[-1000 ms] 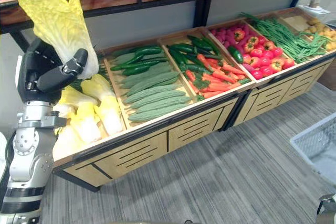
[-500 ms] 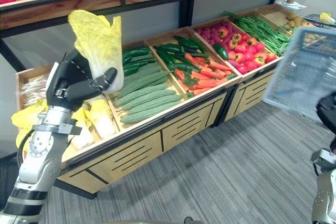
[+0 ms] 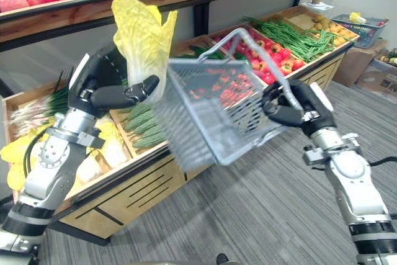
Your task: Pick vegetable in the basket
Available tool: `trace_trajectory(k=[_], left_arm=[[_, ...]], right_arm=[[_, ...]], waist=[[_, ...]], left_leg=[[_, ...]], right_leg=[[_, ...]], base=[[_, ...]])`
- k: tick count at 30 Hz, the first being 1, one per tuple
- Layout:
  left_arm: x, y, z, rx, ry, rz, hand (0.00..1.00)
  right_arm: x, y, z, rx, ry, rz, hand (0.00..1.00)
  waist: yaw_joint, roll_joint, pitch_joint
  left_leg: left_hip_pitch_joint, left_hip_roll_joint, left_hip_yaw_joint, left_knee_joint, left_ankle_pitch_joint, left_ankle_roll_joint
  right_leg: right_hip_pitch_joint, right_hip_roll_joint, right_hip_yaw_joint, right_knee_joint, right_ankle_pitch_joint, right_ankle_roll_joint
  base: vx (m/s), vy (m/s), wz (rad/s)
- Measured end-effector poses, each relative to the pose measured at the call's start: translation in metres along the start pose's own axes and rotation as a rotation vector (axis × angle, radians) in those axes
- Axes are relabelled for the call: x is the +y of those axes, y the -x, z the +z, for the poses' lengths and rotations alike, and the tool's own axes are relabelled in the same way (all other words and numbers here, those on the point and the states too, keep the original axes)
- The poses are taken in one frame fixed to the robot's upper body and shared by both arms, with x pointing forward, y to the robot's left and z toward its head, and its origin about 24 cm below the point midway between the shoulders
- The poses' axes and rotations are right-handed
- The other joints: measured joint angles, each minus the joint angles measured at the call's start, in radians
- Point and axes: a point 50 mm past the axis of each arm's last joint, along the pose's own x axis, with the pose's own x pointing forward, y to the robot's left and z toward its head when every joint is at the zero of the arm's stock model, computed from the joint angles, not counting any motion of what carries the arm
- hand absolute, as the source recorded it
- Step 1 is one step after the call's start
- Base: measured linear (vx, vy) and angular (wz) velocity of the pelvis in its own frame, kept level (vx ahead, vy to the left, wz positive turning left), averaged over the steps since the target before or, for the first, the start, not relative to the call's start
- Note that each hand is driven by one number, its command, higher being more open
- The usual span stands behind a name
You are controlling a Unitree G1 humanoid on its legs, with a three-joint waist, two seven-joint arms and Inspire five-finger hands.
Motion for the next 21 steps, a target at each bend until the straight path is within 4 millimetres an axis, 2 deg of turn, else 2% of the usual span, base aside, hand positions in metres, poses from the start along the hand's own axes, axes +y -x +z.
trace_trajectory(k=[2, 8, 10, 13, 15, 18, 21], left_arm=[[-0.001, -0.004, 0.008, -0.034, -0.020, -0.019, 0.00], [-0.007, -0.012, 0.028, -0.101, -0.077, -0.082, 0.00], [-0.020, -0.017, 0.034, -0.121, -0.097, -0.171, 0.00], [-0.057, -0.019, 0.052, -0.210, -0.106, -0.394, 0.00], [-0.072, -0.016, 0.061, -0.268, -0.086, -0.482, 0.00], [-0.075, -0.016, 0.069, -0.321, -0.096, -0.511, 0.00], [-0.073, -0.019, 0.067, -0.314, -0.115, -0.501, 0.00]], right_arm=[[0.001, 0.000, -0.003, 0.015, -0.002, 0.004, 0.00], [0.003, -0.015, 0.011, -0.049, -0.001, 0.008, 0.00], [0.008, -0.019, 0.013, -0.059, -0.002, 0.031, 0.00], [0.035, -0.023, 0.015, -0.070, -0.002, 0.176, 0.00], [0.052, -0.022, 0.012, -0.061, 0.020, 0.270, 0.00], [0.060, -0.020, 0.006, -0.034, 0.052, 0.315, 0.00], [0.062, -0.020, 0.006, -0.037, 0.040, 0.320, 0.00]], waist=[[0.010, 0.002, -0.001], [0.016, 0.008, -0.020], [0.026, 0.005, -0.032], [0.030, 0.003, -0.044], [0.032, 0.004, -0.045], [0.038, 0.007, -0.047], [0.040, 0.008, -0.050]], left_leg=[[0.011, 0.000, 0.010, 0.000, 0.000, 0.000], [0.030, 0.001, 0.034, -0.001, -0.001, -0.001], [0.040, 0.002, 0.046, -0.001, -0.001, -0.001], [0.045, 0.001, 0.055, -0.001, -0.002, -0.002], [0.045, 0.002, 0.060, -0.001, -0.003, -0.005], [0.048, 0.002, 0.059, -0.001, -0.004, -0.005], [0.047, 0.001, 0.052, -0.001, -0.002, -0.003]], right_leg=[[0.006, 0.001, 0.009, 0.000, 0.002, 0.000], [0.014, 0.007, 0.033, 0.001, 0.008, -0.001], [0.017, 0.010, 0.043, 0.000, 0.011, -0.001], [0.018, 0.010, 0.052, 0.000, 0.013, 0.000], [0.019, 0.010, 0.055, 0.000, 0.014, 0.000], [0.024, 0.009, 0.054, 0.000, 0.014, 0.001], [0.026, 0.008, 0.051, 0.000, 0.014, 0.001]], base=[[-0.03, -0.009, -0.14], [-0.03, -0.013, -0.12], [-0.02, -0.015, -0.18], [0.00, -0.014, -0.09], [-0.01, -0.016, -0.06], [0.00, 0.000, 0.00], [0.01, -0.014, 0.04]])
